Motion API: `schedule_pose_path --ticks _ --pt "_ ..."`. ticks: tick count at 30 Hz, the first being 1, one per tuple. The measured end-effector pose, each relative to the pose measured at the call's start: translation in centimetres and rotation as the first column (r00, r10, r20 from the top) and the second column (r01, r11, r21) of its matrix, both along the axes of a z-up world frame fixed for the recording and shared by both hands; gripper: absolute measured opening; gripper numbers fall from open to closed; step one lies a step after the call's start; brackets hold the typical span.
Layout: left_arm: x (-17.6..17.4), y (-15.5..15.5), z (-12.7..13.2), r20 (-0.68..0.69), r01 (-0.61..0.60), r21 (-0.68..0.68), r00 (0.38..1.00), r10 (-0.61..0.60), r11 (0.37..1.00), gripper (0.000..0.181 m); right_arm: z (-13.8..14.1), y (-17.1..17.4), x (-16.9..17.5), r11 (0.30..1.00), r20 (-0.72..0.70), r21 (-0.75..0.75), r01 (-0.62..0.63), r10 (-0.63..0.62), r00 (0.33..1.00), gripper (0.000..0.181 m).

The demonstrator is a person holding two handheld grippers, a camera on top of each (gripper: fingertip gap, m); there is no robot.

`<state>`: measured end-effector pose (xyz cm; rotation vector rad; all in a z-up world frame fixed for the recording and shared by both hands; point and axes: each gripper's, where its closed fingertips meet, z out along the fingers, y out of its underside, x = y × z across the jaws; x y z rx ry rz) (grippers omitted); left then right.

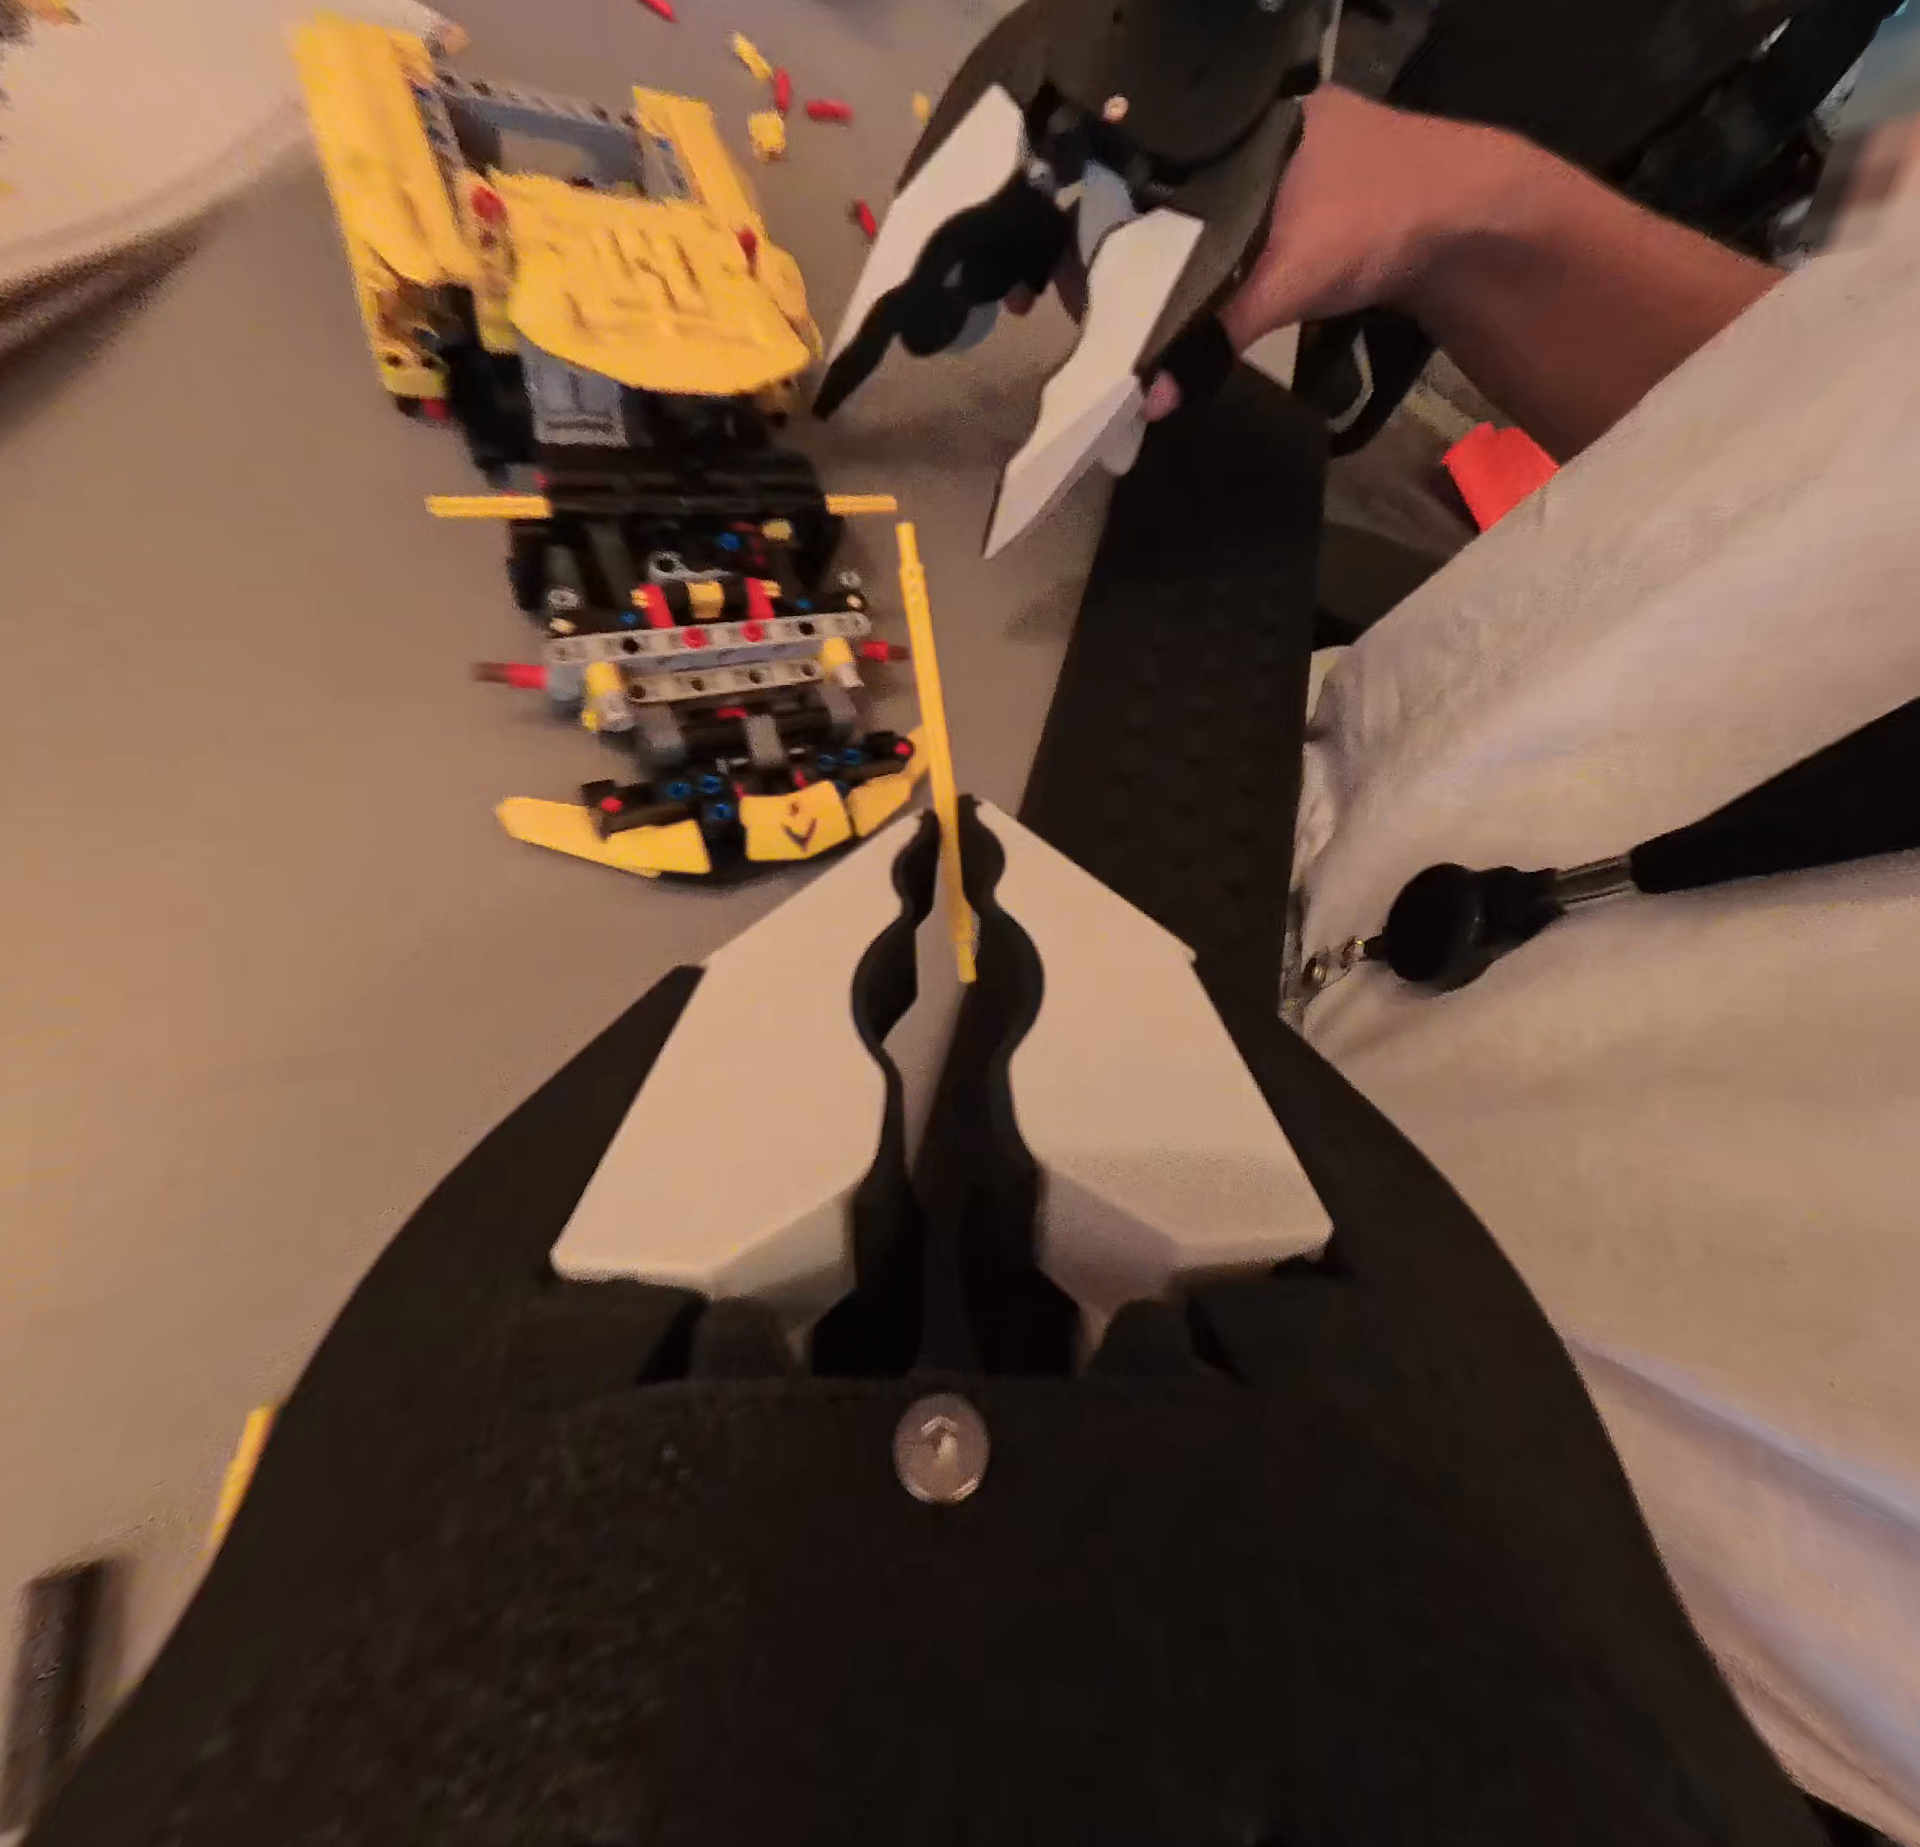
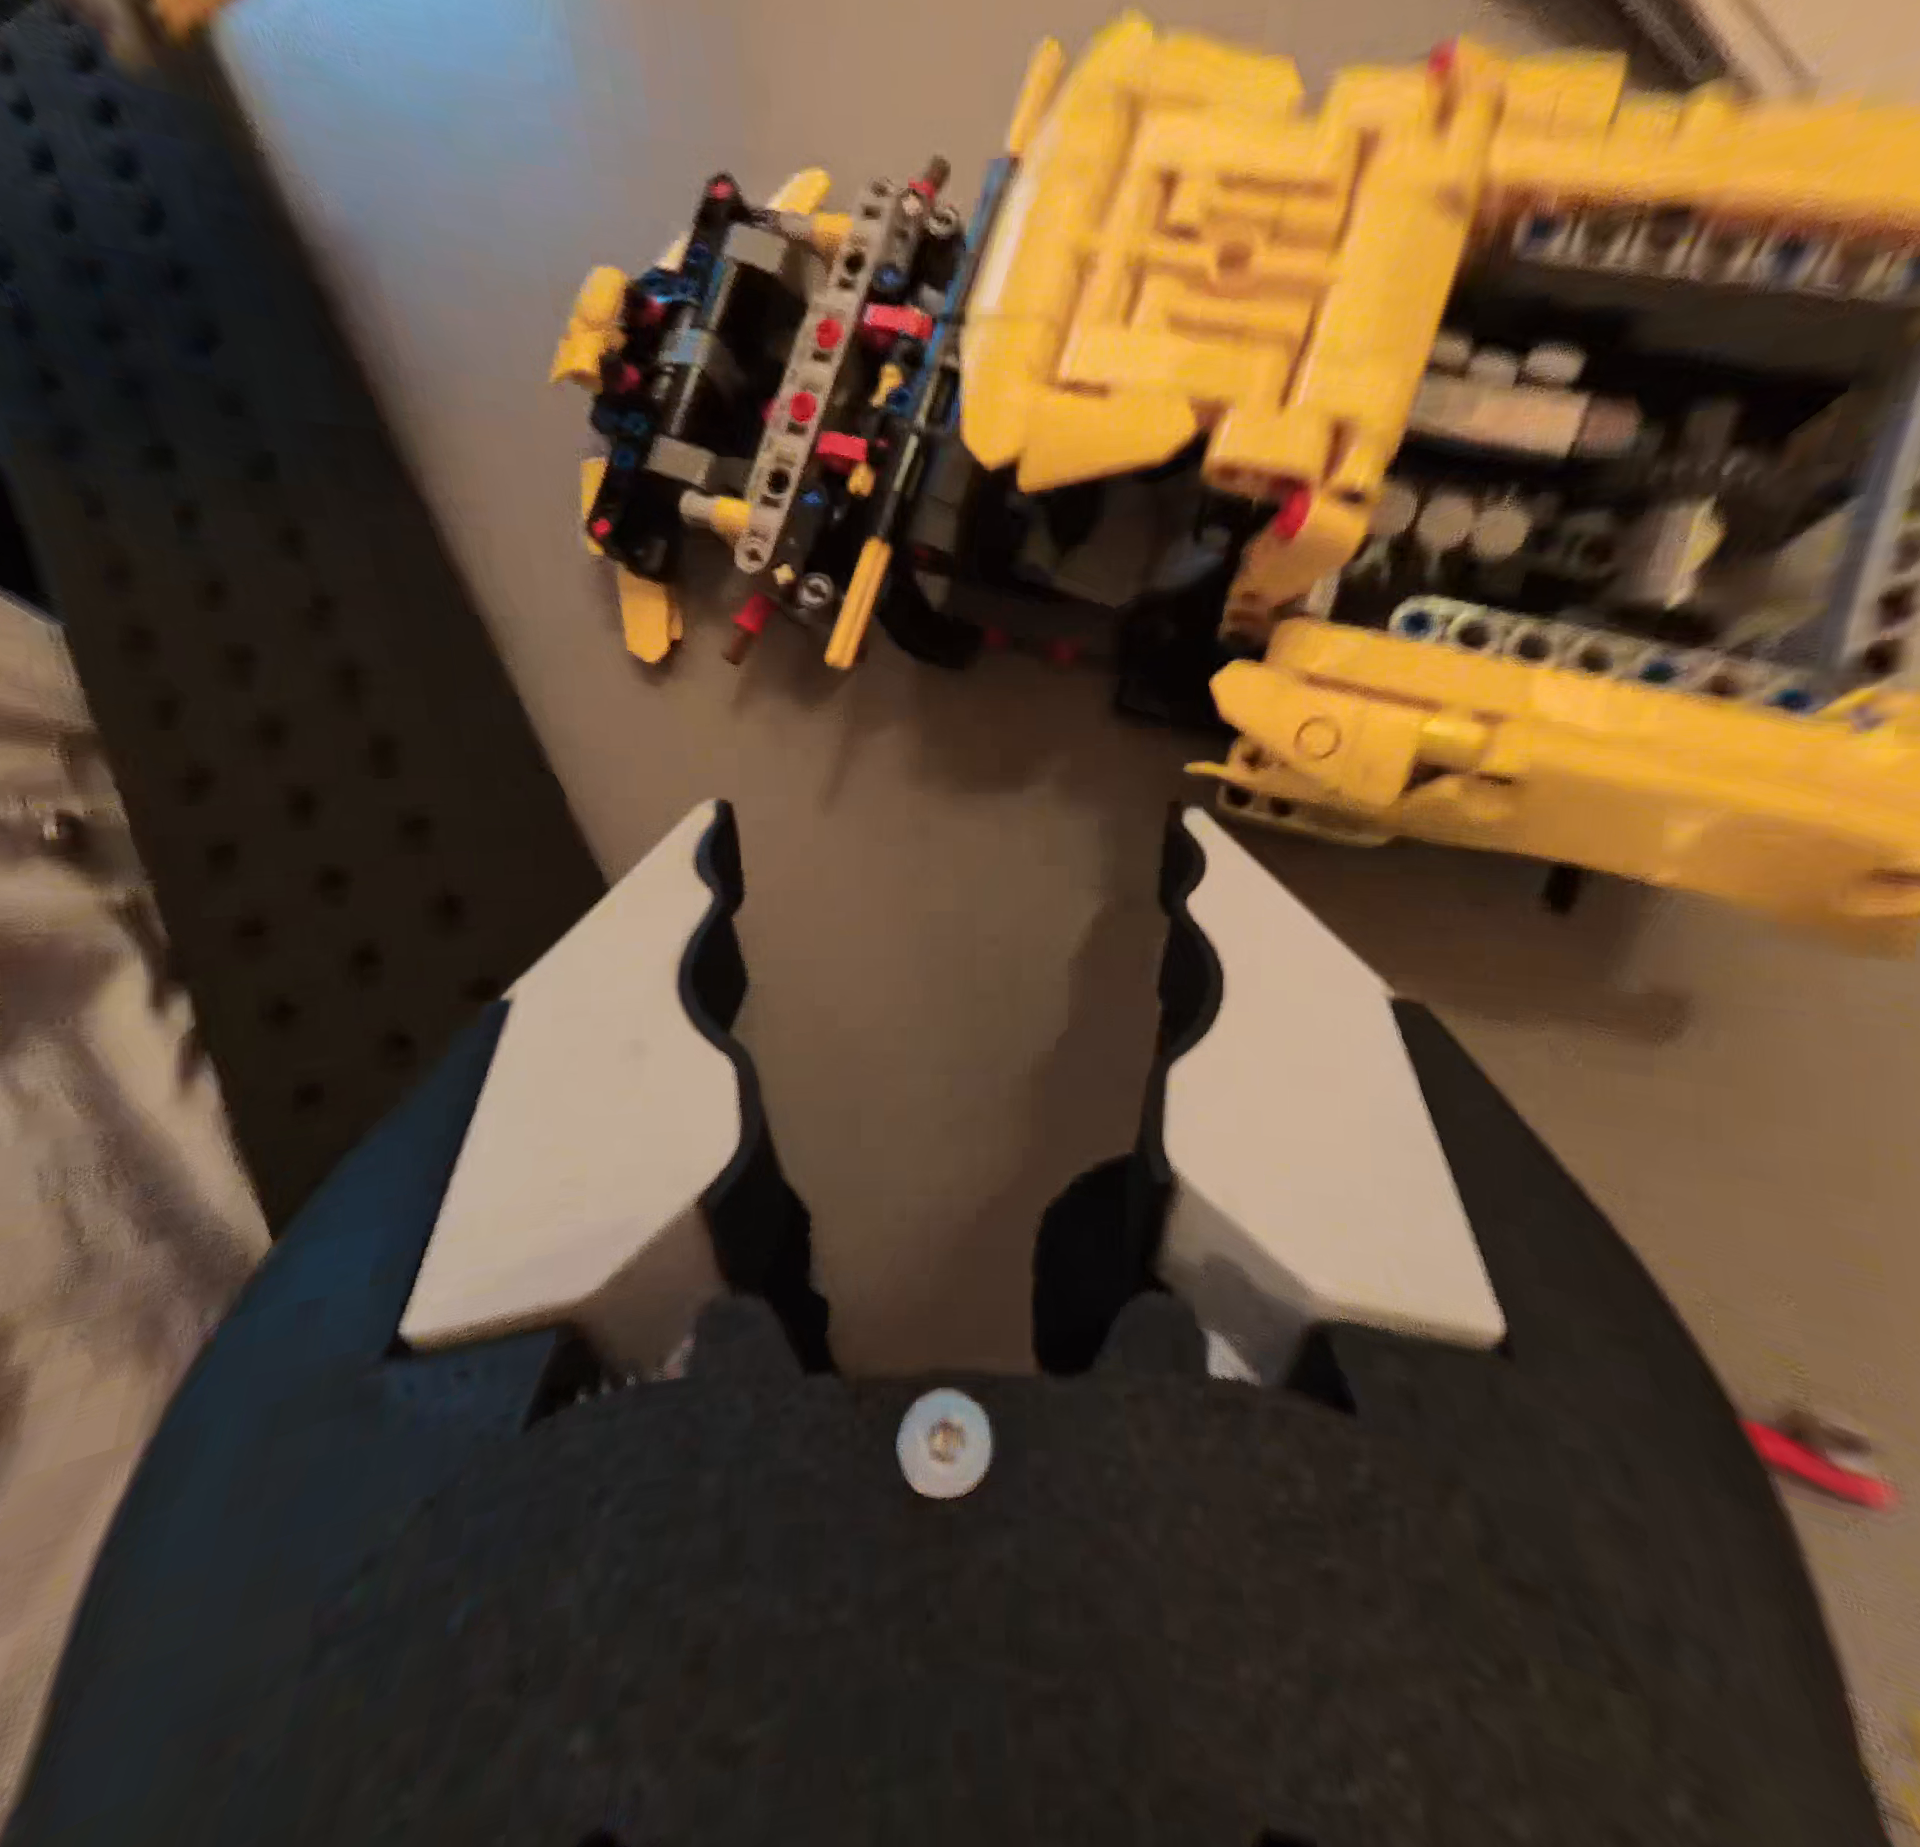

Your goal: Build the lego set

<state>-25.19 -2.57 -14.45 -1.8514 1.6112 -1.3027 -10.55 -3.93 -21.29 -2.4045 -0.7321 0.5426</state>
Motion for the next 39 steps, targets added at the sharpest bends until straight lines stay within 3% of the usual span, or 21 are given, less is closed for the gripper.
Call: schedule_pose_path --ticks 2,5,8,11,15,17,20,24,27,30,34,36,39 --pt "0.7 -1.1 -1.0 -0.042 0.018 0.003 0.999 -0.018 1.0 0.003 -1.1 -0.2 -2.1 0.999 -0.074 -0.037 -0.005 0.003 0.997 0.075" --pt "0.9 -1.4 -1.0 -0.081 0.021 0.038 0.997 -0.018 0.999 0.003 -0.5 1.6 -5.1 0.999 -0.137 0.043 0.002 0.004 0.991 0.068" --pt "-0.2 -0.8 -0.4 -0.121 -0.004 0.091 0.993 0.015 0.996 0.003 -0.3 3.0 -7.6 0.997 -0.168 0.056 -0.044 0.053 0.984 0.075" --pt "-2.3 0.4 -0.2 -0.174 -0.05 0.141 0.982 0.075 0.989 0.003 -0.2 4.8 -9.0 0.997 -0.203 0.065 -0.042 0.055 0.978 0.071" --pt "-3.1 0.7 -0.5 -0.196 -0.071 0.143 0.976 0.098 0.987 0.003 0.1 6.0 -10.2 0.994 -0.221 0.055 -0.09 0.1 0.97 0.083" --pt "-1.7 0.2 -1.4 -0.2 -0.035 0.131 0.978 0.061 0.991 0.003 1.0 4.8 -9.7 0.992 -0.229 0.012 -0.126 0.126 0.965 0.079" --pt "2.1 -0.1 -3.5 -0.218 0.024 0.141 0.976 0.008 0.99 0.003 3.3 2.8 -6.8 0.996 -0.262 0.027 -0.086 0.09 0.961 0.075" --pt "7.4 -0.1 -6.1 -0.249 0.133 0.195 0.965 -0.082 0.972 0.003 4.9 1.1 -0.9 0.995 -0.276 0.038 0.087 -0.074 0.958 0.071" --pt "9.1 0.0 -7.5 -0.28 0.22 0.254 0.949 -0.146 0.942 0.003 4.9 0.2 2.0 0.981 -0.295 0.024 0.194 -0.178 0.939 0.068" --pt "9.4 0.1 -8.5 -0.31 0.266 0.272 0.934 -0.178 0.925 0.003 5.2 -0.3 1.8 0.974 -0.365 0.015 0.227 -0.206 0.908 0.067" --pt "9.5 0.1 -8.7 -0.299 0.253 0.286 0.94 -0.165 0.924 0.005 4.1 -0.4 0.0 0.983 -0.359 -0.004 0.185 -0.174 0.917 0.068" --pt "8.9 0.6 -8.4 -0.291 0.205 0.31 0.95 -0.112 0.929 0.028 3.9 -0.4 -1.0 0.988 -0.358 -0.007 0.152 -0.145 0.923 0.068" --pt "5.1 2.5 -6.4 -0.234 0.052 0.335 0.972 0.029 0.941 0.032 4.2 -0.4 -2.1 0.993 -0.373 0.007 0.121 -0.11 0.921 0.067"
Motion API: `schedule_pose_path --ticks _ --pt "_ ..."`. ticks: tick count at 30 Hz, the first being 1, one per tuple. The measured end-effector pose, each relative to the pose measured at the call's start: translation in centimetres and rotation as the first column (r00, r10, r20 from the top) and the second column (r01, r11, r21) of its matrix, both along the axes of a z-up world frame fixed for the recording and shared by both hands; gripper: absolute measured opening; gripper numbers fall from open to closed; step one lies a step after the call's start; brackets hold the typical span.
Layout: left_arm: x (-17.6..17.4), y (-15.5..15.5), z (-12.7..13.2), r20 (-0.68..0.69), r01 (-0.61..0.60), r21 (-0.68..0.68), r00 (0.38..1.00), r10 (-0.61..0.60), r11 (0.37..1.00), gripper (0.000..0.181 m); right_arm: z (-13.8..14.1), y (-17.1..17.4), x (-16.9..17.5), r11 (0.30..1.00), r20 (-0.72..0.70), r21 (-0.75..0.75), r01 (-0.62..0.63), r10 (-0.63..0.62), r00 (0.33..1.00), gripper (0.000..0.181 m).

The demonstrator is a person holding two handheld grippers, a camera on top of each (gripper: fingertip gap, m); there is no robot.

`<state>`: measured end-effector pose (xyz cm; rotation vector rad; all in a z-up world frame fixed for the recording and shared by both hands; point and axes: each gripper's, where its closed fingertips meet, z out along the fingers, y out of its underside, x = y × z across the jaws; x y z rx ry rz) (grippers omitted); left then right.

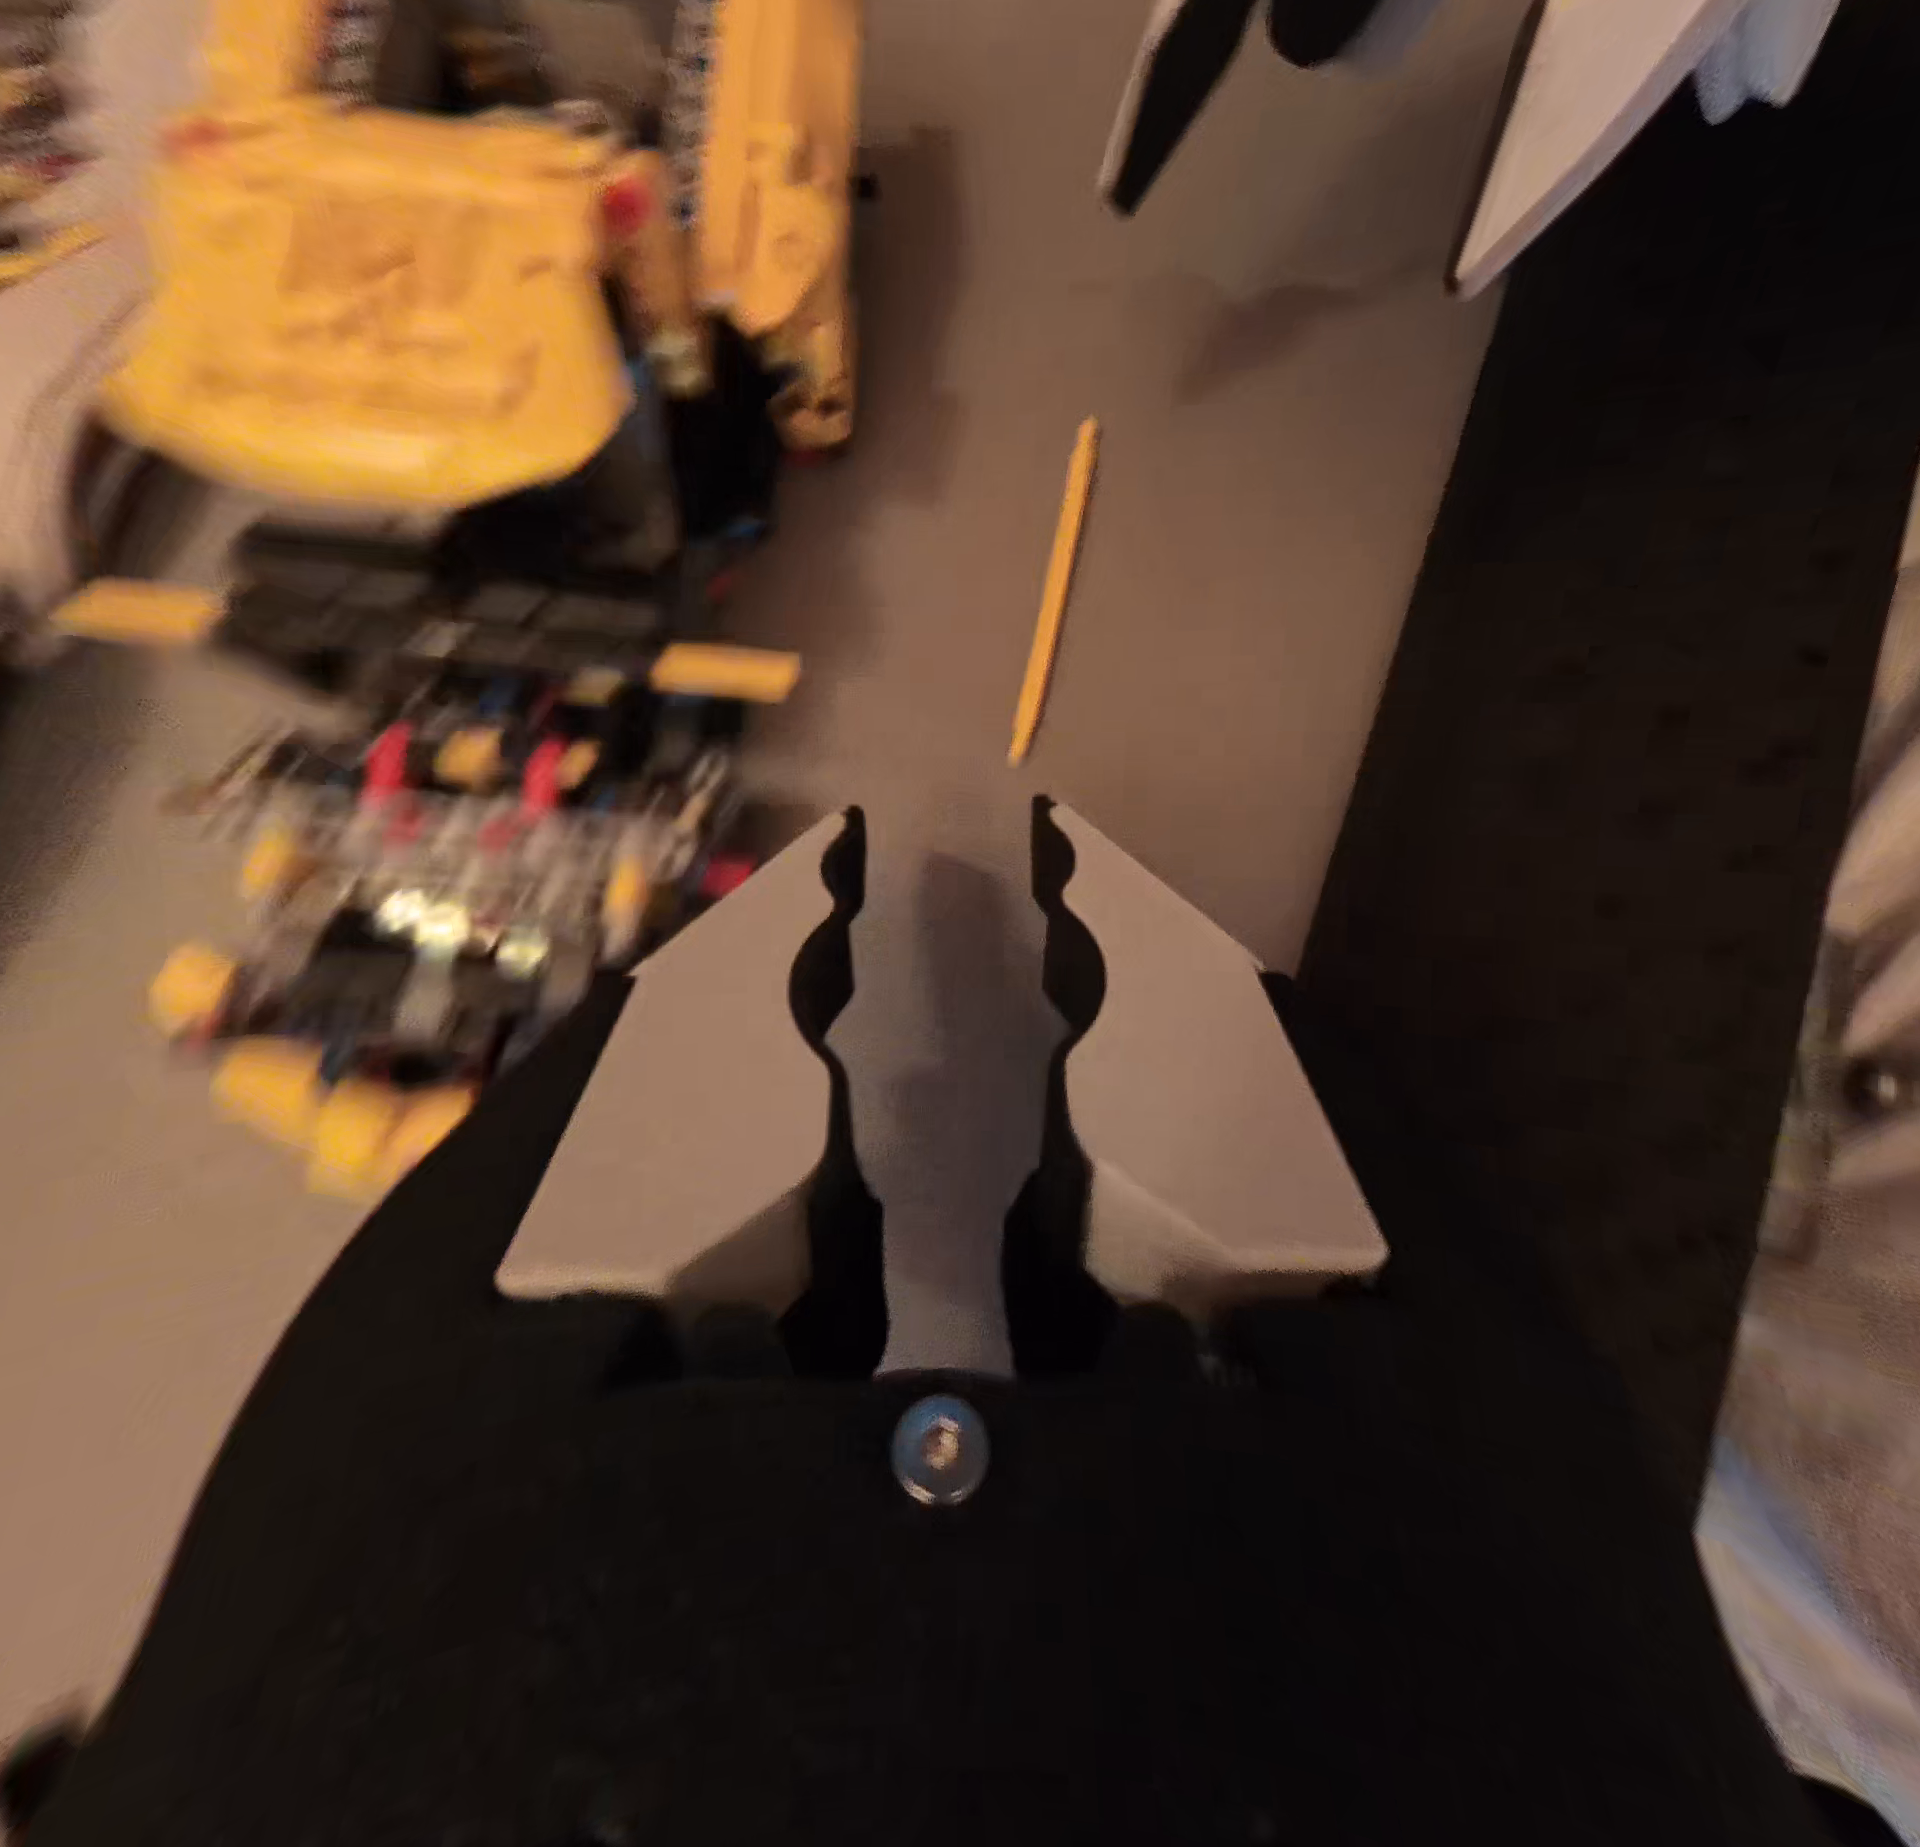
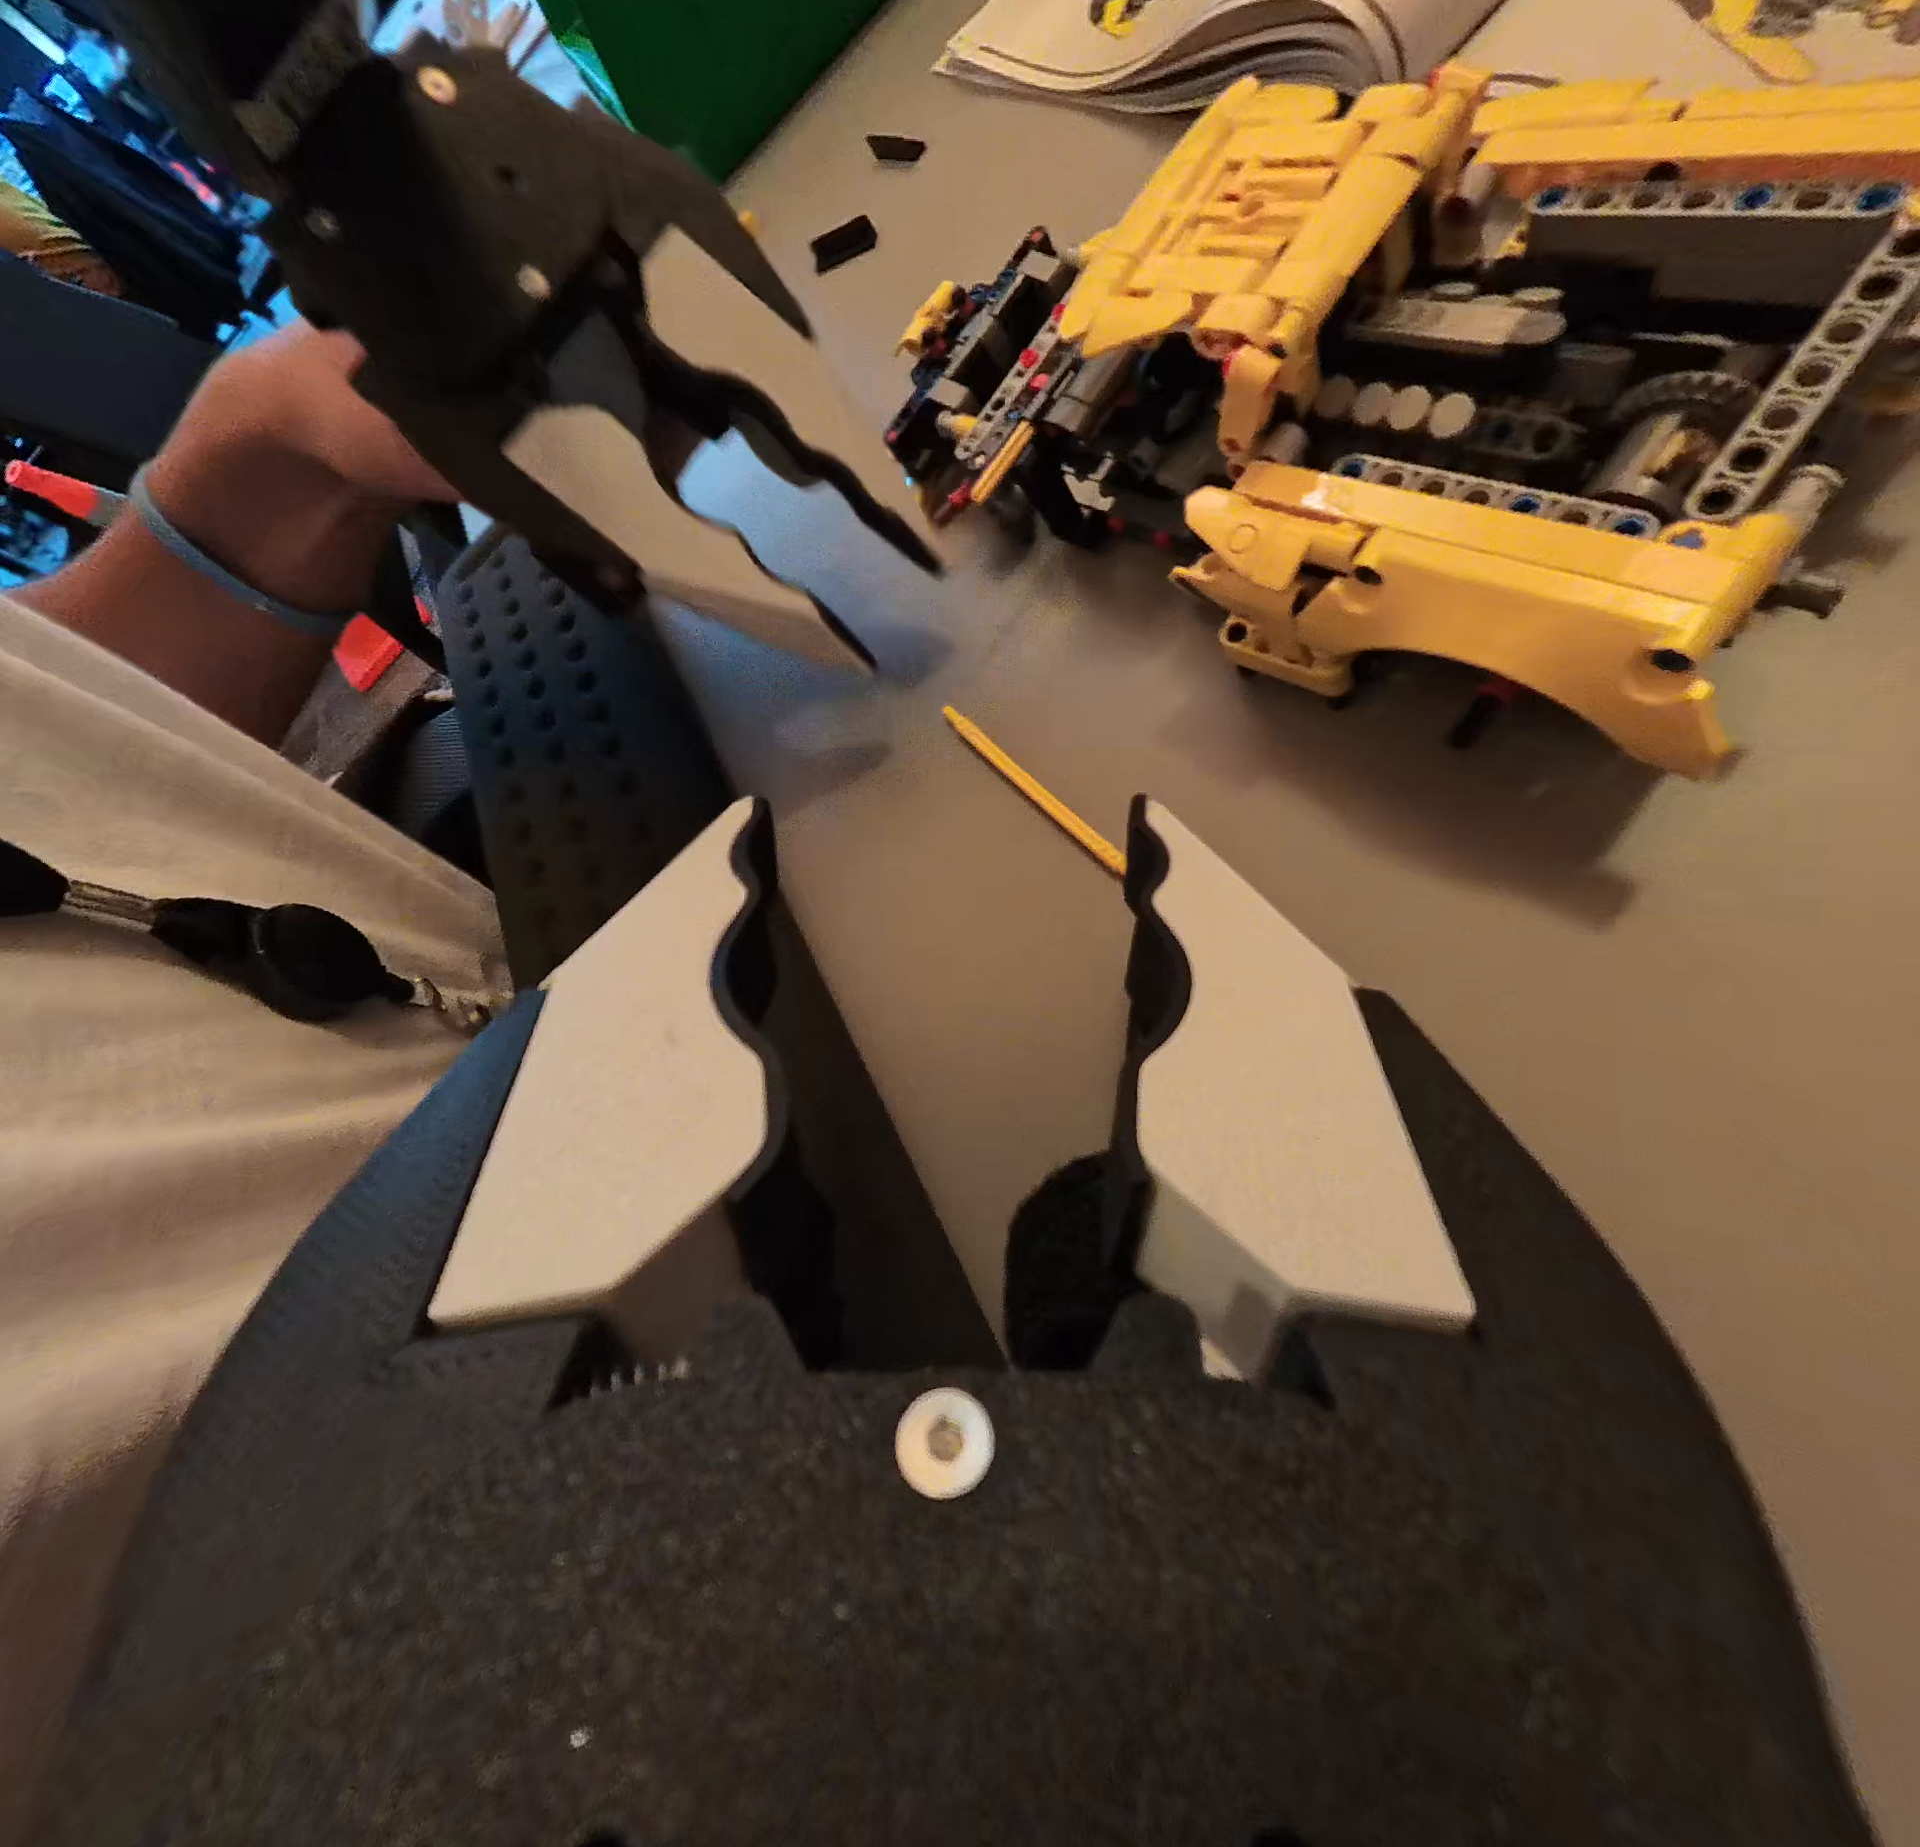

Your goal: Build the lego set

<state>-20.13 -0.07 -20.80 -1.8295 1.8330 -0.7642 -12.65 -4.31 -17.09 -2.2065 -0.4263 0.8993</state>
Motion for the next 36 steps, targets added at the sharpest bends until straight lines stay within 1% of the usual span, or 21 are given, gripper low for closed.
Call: schedule_pose_path --ticks 2,4,5,6,8,10,12,13,15,17,20,21,23,25,26,28,31,33,36 --pt "-5.1 2.7 1.1 0.021 -0.136 0.059 0.991 0.135 0.989 0.031 0.0 0.0 -0.5 1.0 -0.006 0.009 -0.019 0.019 1.0 0.064" --pt "-11.8 5.8 0.2 -0.084 -0.233 0.18 0.964 0.251 0.956 0.031 -0.4 -0.1 -1.2 0.999 -0.017 0.003 -0.04 0.04 0.999 0.063" --pt "-14.8 7.1 -0.4 -0.139 -0.257 0.238 0.945 0.294 0.937 0.031 -0.6 -0.2 -1.5 0.998 -0.026 -0.004 -0.055 0.055 0.998 0.063" --pt "-17.0 7.9 -0.8 -0.174 -0.266 0.265 0.932 0.317 0.927 0.031 -0.9 -0.2 -1.9 0.997 -0.03 -0.013 -0.07 0.069 0.997 0.063" --pt "-19.2 8.8 -1.4 -0.202 -0.266 0.272 0.924 0.325 0.925 0.031 -1.3 -0.1 -2.6 0.995 -0.022 -0.032 -0.098 0.097 0.995 0.063" --pt "-19.4 8.9 -1.8 -0.2 -0.246 0.229 0.935 0.293 0.942 0.03 -1.3 0.0 -3.1 0.993 -0.005 -0.033 -0.115 0.115 0.993 0.062" --pt "-19.1 8.7 -2.3 -0.218 -0.221 0.18 0.941 0.258 0.958 0.022 -0.9 0.1 -3.4 0.993 -0.001 -0.02 -0.117 0.117 0.993 0.063" --pt "-18.8 8.6 -2.4 -0.212 -0.215 0.157 0.946 0.246 0.964 0.014 -0.7 0.1 -3.5 0.994 -0.004 -0.017 -0.112 0.112 0.994 0.062" --pt "-18.4 8.7 -2.5 -0.21 -0.22 0.132 0.947 0.244 0.966 0.004 -0.6 0.0 -3.5 0.995 -0.014 -0.021 -0.099 0.098 0.995 0.062" --pt "-18.0 8.4 -2.5 -0.217 -0.218 0.12 0.946 0.24 0.969 0.003 -0.7 -0.3 -3.4 0.996 -0.029 -0.031 -0.088 0.087 0.996 0.062" --pt "-15.7 7.4 -1.5 -0.155 -0.244 0.099 0.954 0.258 0.965 0.003 -0.8 -0.5 -3.0 0.997 -0.037 -0.038 -0.07 0.069 0.997 0.061" --pt "-14.6 6.9 -0.8 -0.126 -0.249 0.105 0.957 0.261 0.963 0.003 -0.8 -0.6 -2.8 0.997 -0.039 -0.042 -0.066 0.065 0.997 0.061" --pt "-11.0 5.3 1.1 -0.02 -0.225 0.114 0.973 0.229 0.968 0.003 -0.6 -0.5 -2.3 0.998 -0.036 -0.04 -0.055 0.053 0.998 0.061" --pt "-6.4 2.7 2.6 0.083 -0.168 0.071 0.983 0.162 0.983 0.003 -0.2 -0.4 -1.8 0.999 -0.039 -0.027 -0.045 0.044 0.998 0.06" --pt "-4.0 1.0 2.8 0.111 -0.117 0.039 0.987 0.112 0.992 0.003 0.0 -0.3 -1.5 0.999 -0.039 -0.022 -0.04 0.039 0.998 0.06" --pt "0.0 -1.4 2.0 0.121 -0.035 0.026 0.992 0.031 0.999 0.003 0.4 -0.2 -0.9 0.999 -0.04 -0.011 -0.033 0.033 0.999 0.06" --pt "4.0 -3.1 0.4 0.098 0.053 0.046 0.993 -0.057 0.998 0.003 0.6 -0.3 0.0 1.0 -0.029 -0.008 -0.019 0.018 0.999 0.06" --pt "5.7 -3.9 0.4 0.118 0.106 0.026 0.987 -0.108 0.994 0.003 0.6 -0.5 0.4 1.0 -0.03 -0.008 -0.009 0.009 1.0 0.06" --pt "6.4 -4.0 -1.0 0.049 0.166 0.043 0.985 -0.168 0.985 0.003 0.6 -0.8 0.6 1.0 -0.044 -0.012 -0.003 0.002 0.999 0.06"
